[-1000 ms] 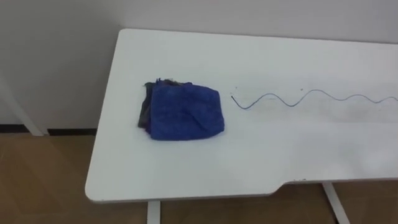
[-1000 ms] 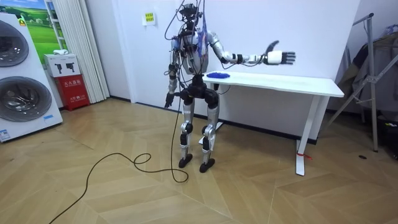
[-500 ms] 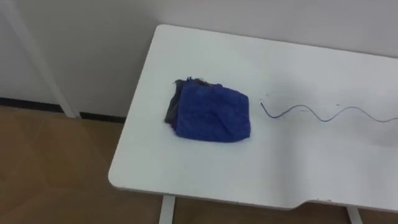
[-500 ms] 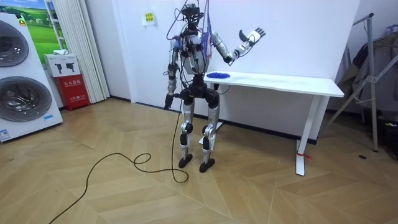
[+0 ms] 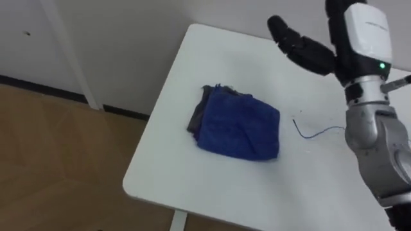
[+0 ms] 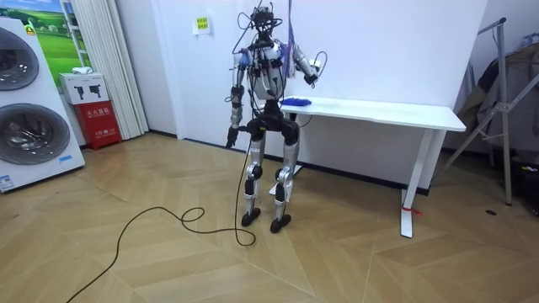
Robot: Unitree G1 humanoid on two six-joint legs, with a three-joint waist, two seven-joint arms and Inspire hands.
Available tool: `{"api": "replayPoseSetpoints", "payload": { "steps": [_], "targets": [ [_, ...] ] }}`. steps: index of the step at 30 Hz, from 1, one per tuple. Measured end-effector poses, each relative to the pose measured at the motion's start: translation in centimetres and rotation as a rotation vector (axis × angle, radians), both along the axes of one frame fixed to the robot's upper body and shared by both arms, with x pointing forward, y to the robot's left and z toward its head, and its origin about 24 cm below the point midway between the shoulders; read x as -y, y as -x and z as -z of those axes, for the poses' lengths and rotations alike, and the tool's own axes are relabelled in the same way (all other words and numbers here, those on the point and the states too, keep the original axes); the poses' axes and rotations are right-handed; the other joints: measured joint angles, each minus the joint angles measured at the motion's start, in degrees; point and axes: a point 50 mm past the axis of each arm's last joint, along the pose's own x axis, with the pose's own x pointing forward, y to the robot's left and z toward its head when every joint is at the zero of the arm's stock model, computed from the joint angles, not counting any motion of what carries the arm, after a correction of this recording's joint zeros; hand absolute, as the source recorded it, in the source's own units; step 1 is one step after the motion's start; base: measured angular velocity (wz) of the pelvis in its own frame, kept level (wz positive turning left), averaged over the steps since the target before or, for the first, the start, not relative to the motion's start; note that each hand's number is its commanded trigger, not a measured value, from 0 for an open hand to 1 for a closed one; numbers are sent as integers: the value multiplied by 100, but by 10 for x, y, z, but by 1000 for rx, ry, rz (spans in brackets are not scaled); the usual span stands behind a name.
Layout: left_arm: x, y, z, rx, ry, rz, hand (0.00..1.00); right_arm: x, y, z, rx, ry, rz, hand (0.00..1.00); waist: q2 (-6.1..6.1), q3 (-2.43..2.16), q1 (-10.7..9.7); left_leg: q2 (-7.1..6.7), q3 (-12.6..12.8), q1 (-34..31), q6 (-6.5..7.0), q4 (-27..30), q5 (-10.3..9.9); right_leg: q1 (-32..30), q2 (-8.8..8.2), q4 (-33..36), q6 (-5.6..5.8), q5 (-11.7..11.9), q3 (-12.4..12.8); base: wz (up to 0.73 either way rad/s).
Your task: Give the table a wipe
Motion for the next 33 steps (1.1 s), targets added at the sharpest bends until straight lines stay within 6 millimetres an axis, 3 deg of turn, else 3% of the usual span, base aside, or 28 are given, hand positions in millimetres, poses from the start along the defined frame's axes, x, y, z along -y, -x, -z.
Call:
{"api": "replayPoseSetpoints", "payload": {
  "steps": [1,2,3,4,5,7,8,9,10,11,17,20,24,33],
  "targets": [
    [2,-3,0,-3,1,25,0,-4,0,8,-34,14,-8,0,-205,22,-37,-203,140,-464,-29,262,-88,78,-170,-88,2,2,464,78],
    [9,-16,1,16,13,78,0,0,-1,11,-50,19,11,0,-175,9,-36,-223,131,-1012,-15,-211,168,8,-225,-46,36,-21,542,72],
    [9,-19,1,21,13,99,0,0,-2,17,-70,18,22,0,-219,-4,54,-210,302,-1155,181,-71,447,-34,-268,4,153,-87,574,35],
    [10,-20,0,21,12,121,0,-2,-1,27,-116,47,23,0,-250,-34,288,-233,382,-1087,181,-53,512,-129,-326,62,377,-163,372,-12],
    [11,-22,0,24,15,125,0,-5,0,35,-142,89,10,0,-170,-8,444,-213,217,-1028,181,-59,512,-181,-276,64,413,-196,42,-16],
    [10,-21,1,17,14,123,0,-10,2,38,-140,149,-20,0,-40,-19,511,-141,-138,-948,180,-142,512,-471,-124,25,331,-154,-149,12],
    [10,-20,1,14,13,122,0,-14,3,40,-142,178,-36,0,48,29,515,-139,-193,-862,180,-201,511,-718,-87,-74,248,43,-214,25],
    [10,-20,1,14,15,122,0,-15,4,43,-148,187,-41,0,58,35,509,-160,-168,-801,180,-250,511,-836,-100,-146,239,250,-208,39],
    [12,-18,2,10,23,121,0,-15,9,53,-179,209,-42,0,135,-26,459,-157,-157,-629,167,-410,524,-867,-127,34,113,383,-314,30],
    [12,-17,2,10,24,125,0,-17,10,61,-209,237,-49,0,169,-51,479,-134,-81,-456,145,-597,550,-772,-102,36,115,375,-221,18],
    [15,-19,2,28,33,133,0,-22,30,94,-356,247,-64,0,195,-28,448,-88,-36,-344,140,-702,549,-623,-46,-71,109,370,-266,-3],
    [17,-20,3,29,38,133,0,-21,42,108,-436,244,-65,0,253,10,447,-90,20,-349,140,-724,544,-655,-33,-59,108,370,-262,-9],
    [17,-18,3,27,32,130,0,-21,47,113,-450,273,-67,0,284,12,449,-79,88,-389,162,-750,520,-769,-23,62,96,375,-260,-9],
    [14,-13,3,14,6,127,0,-32,47,111,-417,265,-85,0,226,-44,415,-76,115,-350,178,-740,509,-733,-11,60,88,379,-221,-1]
  ]
}}
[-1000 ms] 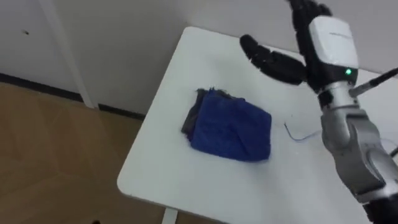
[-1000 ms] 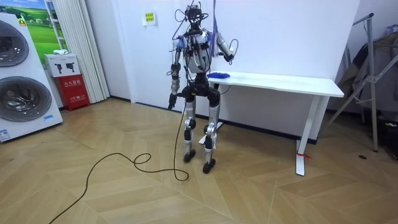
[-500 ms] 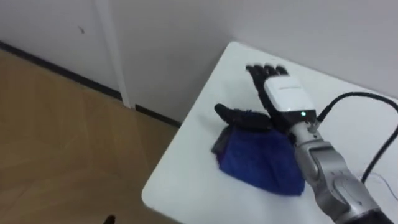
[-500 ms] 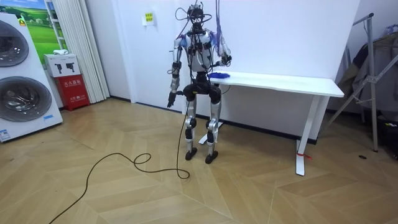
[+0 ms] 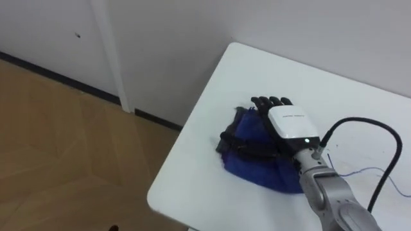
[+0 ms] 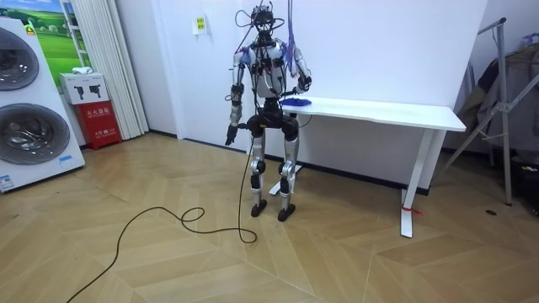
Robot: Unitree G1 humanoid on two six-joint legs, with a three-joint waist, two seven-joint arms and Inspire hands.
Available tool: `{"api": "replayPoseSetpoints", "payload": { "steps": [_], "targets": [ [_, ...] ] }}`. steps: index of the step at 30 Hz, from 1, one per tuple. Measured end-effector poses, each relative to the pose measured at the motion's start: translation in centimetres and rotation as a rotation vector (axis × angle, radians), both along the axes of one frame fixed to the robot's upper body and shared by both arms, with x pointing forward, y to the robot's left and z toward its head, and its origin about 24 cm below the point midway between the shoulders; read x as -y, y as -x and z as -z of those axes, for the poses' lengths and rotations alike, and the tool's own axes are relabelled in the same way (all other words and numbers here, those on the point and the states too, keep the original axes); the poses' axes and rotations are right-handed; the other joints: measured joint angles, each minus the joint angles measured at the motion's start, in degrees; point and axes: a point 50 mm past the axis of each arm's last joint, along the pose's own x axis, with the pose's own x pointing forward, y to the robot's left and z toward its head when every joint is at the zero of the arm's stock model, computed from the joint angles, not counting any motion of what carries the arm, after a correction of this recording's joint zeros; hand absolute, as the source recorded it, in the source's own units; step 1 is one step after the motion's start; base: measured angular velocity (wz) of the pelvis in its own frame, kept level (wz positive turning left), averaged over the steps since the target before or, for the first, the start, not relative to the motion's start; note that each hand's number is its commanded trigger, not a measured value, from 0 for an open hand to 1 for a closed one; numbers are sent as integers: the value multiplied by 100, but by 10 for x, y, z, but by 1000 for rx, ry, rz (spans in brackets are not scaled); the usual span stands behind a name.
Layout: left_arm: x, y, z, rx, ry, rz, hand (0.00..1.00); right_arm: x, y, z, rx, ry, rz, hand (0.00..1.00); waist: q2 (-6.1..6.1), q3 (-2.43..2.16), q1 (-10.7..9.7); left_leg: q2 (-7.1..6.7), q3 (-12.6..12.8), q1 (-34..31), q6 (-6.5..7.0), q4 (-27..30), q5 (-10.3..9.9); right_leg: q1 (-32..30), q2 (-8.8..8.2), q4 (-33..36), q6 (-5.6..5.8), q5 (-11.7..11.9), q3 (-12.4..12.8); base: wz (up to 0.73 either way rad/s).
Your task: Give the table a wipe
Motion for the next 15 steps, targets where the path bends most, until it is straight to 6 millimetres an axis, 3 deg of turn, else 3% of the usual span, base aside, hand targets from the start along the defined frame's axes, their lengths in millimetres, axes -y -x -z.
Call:
{"api": "replayPoseSetpoints", "payload": {
  "steps": [7,12,15],
  "targets": [
    [1,1,1,1,-13,2,0,-8,2,-5,37,-45,-36,0,45,20,-140,4,57,5,4,-39,-3,-11,12,-20,0,0,40,-3],
    [1,5,1,-12,-9,-6,0,-12,15,-18,91,-79,-57,0,158,-47,-207,30,183,49,4,-53,-22,-19,37,-18,0,1,147,-11],
    [0,6,2,-15,-3,-10,0,-9,27,-18,89,-88,-55,0,234,-60,-281,34,193,89,4,-97,-22,-2,40,-21,0,1,149,-1]
  ]
}}
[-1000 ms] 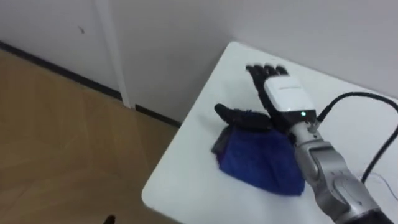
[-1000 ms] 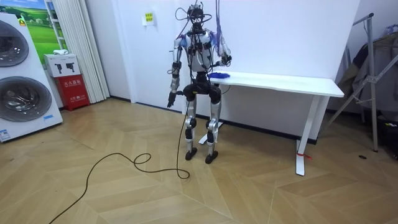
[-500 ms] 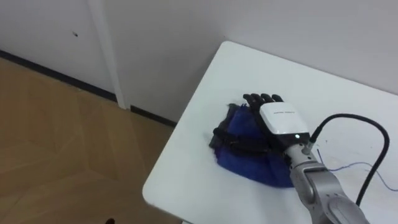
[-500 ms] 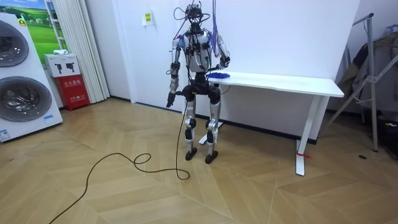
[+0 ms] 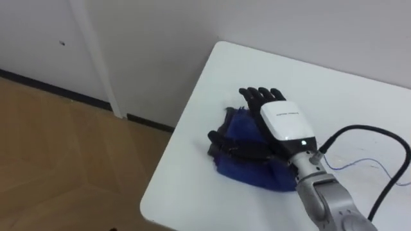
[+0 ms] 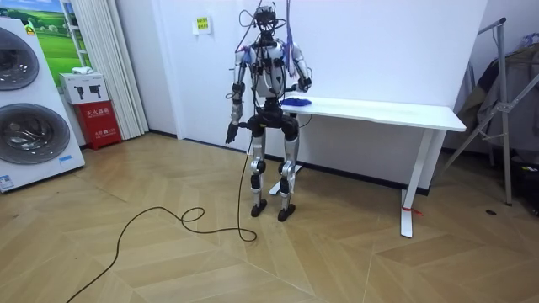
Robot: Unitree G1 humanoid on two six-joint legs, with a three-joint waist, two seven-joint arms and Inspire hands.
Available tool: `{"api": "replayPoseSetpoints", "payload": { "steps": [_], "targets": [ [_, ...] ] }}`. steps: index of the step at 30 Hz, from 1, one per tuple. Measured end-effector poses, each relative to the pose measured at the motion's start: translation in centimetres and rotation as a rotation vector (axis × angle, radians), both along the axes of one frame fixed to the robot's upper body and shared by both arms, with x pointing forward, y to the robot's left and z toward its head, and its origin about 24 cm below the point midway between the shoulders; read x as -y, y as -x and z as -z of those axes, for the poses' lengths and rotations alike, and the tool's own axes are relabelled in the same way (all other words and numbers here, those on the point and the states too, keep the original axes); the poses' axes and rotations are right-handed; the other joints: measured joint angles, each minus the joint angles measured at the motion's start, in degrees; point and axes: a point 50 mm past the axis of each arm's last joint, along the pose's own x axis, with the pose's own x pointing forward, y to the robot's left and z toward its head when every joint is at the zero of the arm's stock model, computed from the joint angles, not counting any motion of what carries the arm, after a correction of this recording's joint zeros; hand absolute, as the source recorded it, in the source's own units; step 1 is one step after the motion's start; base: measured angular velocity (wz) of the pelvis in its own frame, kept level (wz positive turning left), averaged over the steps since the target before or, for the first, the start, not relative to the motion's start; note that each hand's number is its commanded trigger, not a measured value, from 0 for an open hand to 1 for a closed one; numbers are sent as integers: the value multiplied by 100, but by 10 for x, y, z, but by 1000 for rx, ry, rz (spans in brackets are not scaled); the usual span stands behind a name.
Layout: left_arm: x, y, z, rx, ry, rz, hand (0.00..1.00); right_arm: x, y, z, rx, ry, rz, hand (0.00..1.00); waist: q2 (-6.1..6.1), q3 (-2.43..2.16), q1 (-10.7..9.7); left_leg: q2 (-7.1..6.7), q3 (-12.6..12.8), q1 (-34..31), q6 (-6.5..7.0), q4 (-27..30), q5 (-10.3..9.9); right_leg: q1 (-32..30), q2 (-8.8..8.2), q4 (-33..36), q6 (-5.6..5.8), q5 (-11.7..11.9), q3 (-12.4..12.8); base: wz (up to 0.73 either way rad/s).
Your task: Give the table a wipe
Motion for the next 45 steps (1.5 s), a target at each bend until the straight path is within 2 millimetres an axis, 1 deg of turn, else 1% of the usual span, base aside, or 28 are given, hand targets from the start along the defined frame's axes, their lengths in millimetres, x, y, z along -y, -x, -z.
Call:
{"api": "replayPoseSetpoints", "payload": {
  "steps": [5,9,11,12,15,18,20,24,25,26,30,33,34,35,45],
  "targets": [
    [4,-2,1,8,13,1,0,6,17,17,-77,6,25,0,3,7,-51,16,45,22,-5,-8,-6,9,19,2,0,0,33,-4],
    [6,-2,1,12,20,3,0,8,19,24,-110,15,30,0,-44,29,-138,18,45,26,-9,-36,-13,18,20,8,-1,0,31,0],
    [6,-1,2,8,23,3,0,10,19,26,-115,20,35,0,-73,30,-162,18,46,15,-10,-21,-25,16,21,7,-1,0,32,0],
    [6,0,2,4,28,4,0,11,19,26,-116,23,38,0,-78,39,-172,17,51,14,-8,-18,-30,13,21,5,-1,0,33,0],
    [6,-1,2,3,31,3,0,19,21,30,-135,31,73,0,-123,36,-173,15,51,14,-1,7,-37,9,18,-5,-1,0,24,0],
    [5,3,1,1,29,-4,0,31,23,37,-159,54,119,0,-118,39,-214,12,52,11,12,11,-57,8,15,-9,0,0,15,0],
    [4,2,1,5,24,-11,0,42,26,45,-193,90,153,0,-110,44,-229,11,54,11,14,8,-57,7,13,-8,0,0,15,0],
    [4,1,1,10,22,-12,0,46,25,45,-191,98,169,0,-89,57,-311,14,55,11,16,3,-66,2,17,-10,0,-1,15,0],
    [4,0,0,12,21,-12,0,47,25,44,-190,98,171,65,-85,59,-320,15,55,11,16,3,-67,2,19,-10,1,-1,14,0],
    [4,-1,0,16,20,-12,0,47,25,45,-191,99,173,100,-82,59,-327,16,56,10,16,3,-68,0,21,-10,1,-1,14,0],
    [4,-4,0,31,23,-7,0,47,26,45,-193,98,172,100,-94,49,-360,18,55,19,16,4,-69,2,20,-9,2,-1,8,0],
    [3,-5,-2,46,23,-3,0,48,22,41,-153,92,174,100,-121,30,-361,18,54,21,16,7,-69,5,19,-9,2,-2,-2,0],
    [3,-6,-3,53,21,-3,0,47,22,40,-145,88,171,100,-155,7,-350,19,54,36,16,6,-69,17,21,-6,2,-2,-1,0],
    [2,-6,-3,52,21,-2,0,46,22,38,-139,83,161,100,-177,-4,-340,19,54,54,16,6,-69,39,21,-4,2,-2,-3,0],
    [0,-1,-3,43,20,0,0,44,23,41,-108,65,161,100,-178,0,-318,-4,98,93,49,66,-113,122,-19,0,11,3,-54,-1]
  ]
}}
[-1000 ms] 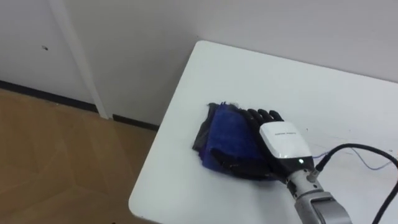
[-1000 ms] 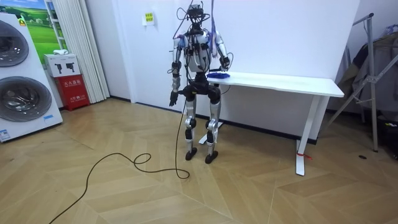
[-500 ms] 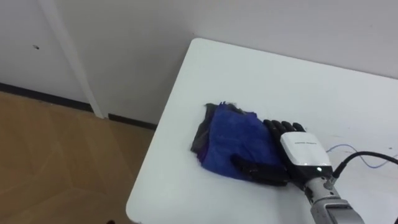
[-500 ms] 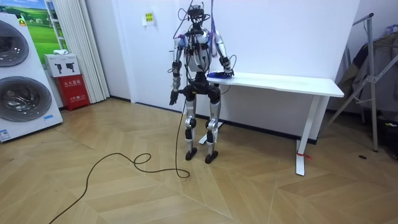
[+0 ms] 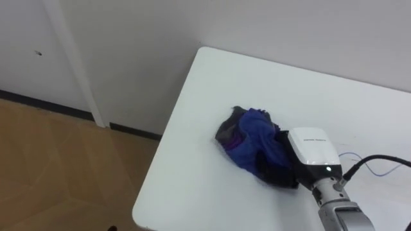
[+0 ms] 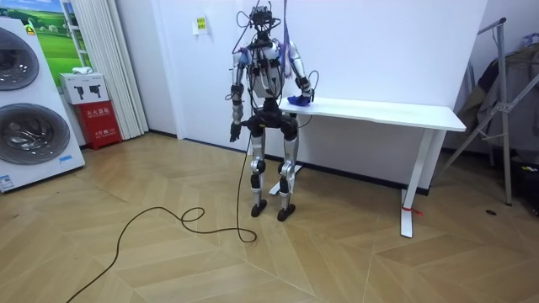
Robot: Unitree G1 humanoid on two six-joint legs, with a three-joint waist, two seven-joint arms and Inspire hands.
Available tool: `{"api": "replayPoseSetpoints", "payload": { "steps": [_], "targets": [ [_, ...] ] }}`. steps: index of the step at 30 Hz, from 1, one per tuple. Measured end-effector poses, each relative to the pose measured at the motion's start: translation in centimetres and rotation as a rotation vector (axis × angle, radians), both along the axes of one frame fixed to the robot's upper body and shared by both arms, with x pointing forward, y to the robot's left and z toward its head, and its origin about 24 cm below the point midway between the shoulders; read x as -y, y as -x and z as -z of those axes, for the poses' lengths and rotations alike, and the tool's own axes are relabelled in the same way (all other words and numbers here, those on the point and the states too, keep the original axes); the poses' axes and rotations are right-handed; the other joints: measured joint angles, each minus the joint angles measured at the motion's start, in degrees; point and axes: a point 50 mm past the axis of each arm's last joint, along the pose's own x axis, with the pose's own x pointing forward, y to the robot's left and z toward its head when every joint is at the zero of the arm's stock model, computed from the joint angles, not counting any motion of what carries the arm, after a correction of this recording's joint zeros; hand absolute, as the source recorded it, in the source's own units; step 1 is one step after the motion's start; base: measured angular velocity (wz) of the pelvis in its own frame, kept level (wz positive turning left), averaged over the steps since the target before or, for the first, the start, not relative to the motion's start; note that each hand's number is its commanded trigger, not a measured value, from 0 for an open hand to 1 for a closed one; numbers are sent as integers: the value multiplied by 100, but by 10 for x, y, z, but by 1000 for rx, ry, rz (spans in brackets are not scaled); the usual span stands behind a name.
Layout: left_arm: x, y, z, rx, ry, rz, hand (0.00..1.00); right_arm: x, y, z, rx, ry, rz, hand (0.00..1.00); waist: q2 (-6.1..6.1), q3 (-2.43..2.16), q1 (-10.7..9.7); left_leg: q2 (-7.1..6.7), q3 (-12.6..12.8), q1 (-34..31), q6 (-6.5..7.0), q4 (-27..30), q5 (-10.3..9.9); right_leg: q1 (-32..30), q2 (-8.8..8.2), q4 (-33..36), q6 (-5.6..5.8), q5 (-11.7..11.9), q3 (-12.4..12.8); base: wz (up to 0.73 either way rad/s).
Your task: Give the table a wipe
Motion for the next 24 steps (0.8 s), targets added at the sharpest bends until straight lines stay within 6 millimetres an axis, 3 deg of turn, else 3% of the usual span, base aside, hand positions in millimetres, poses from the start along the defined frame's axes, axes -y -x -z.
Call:
{"api": "replayPoseSetpoints", "payload": {
  "steps": [18,24],
  "targets": [
    [1,-1,0,-3,18,7,0,1,-2,0,15,-13,4,100,17,11,-17,-2,-87,9,-1,19,-3,35,-10,-4,0,0,-116,0],
    [4,-1,1,-5,24,6,0,0,-9,-1,-32,-108,48,100,22,20,38,-5,-109,-8,-10,29,-6,23,3,-1,0,0,-81,-2]
  ]
}}
